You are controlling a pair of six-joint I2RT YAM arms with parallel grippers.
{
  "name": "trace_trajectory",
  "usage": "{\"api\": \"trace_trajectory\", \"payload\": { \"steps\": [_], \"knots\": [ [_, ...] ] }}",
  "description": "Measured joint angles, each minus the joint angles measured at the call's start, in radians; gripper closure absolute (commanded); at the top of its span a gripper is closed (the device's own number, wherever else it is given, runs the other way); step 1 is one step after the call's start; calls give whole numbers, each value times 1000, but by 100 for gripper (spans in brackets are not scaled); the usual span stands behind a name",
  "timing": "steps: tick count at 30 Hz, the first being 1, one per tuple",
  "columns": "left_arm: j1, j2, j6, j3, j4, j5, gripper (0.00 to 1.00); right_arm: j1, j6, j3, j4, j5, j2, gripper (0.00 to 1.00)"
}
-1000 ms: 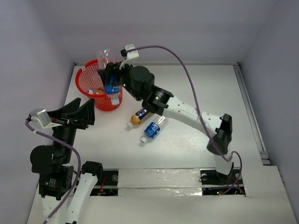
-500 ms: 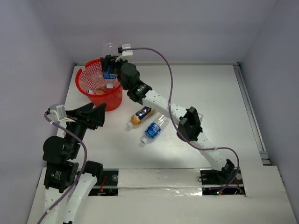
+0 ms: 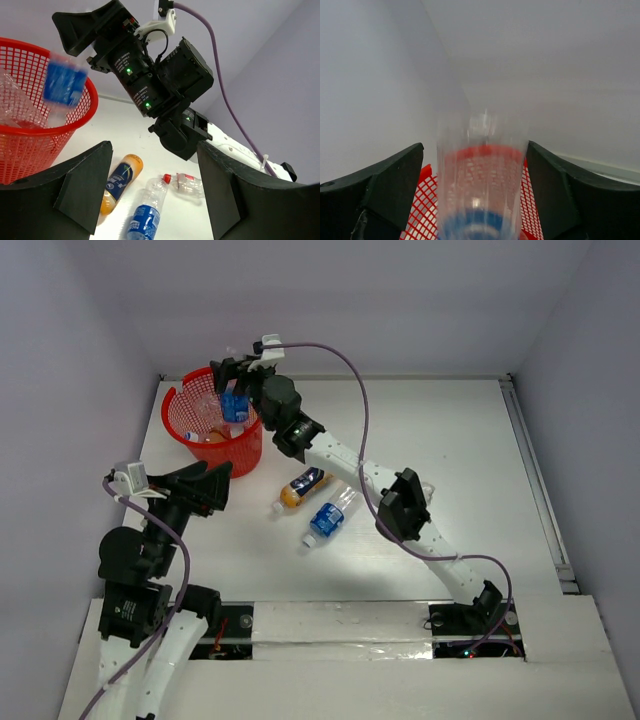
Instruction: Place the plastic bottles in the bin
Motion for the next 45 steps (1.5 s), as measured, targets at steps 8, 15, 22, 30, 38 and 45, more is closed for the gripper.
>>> {"api": "trace_trajectory", "payload": {
  "steps": [8, 15, 22, 30, 38, 45],
  "knots": [
    [0, 27, -22, 0, 6, 24, 41, 0, -13, -161, 9, -46, -85, 15],
    [0, 88, -37, 0, 26, 90, 81, 0, -5, -664, 72, -45, -489, 94],
    [-106, 304, -73, -75, 145, 166, 100, -15, 75, -1210, 137, 5, -1104, 100],
    [-532, 706, -31, -31, 144, -69, 51, -66, 214, -1649, -56, 45, -1524, 100],
    [-620, 1025, 63, 123, 123, -206, 19, -151, 306, -1867, -344, 26, -1744, 86],
    [-626, 1229, 168, 240, 108, -217, 19, -176, 327, -1917, -443, 8, -1840, 83]
  ]
}}
